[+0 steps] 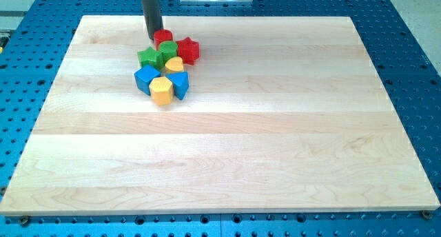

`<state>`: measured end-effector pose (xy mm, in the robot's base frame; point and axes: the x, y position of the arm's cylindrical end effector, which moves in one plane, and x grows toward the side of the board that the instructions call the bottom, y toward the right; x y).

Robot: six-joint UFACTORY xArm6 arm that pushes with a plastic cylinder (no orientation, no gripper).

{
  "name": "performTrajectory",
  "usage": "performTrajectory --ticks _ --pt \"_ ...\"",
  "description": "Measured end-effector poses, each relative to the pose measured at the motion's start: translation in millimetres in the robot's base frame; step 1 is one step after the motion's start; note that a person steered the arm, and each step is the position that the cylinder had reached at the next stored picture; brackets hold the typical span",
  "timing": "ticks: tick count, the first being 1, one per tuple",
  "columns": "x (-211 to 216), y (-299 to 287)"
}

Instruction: Slide the red circle to the top center

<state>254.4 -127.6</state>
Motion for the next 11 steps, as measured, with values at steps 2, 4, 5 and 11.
performTrajectory --ticks 2,4,5,11 --pt "-1 0" --pt "27 -41" --pt "32 -39" --pt "-61 119"
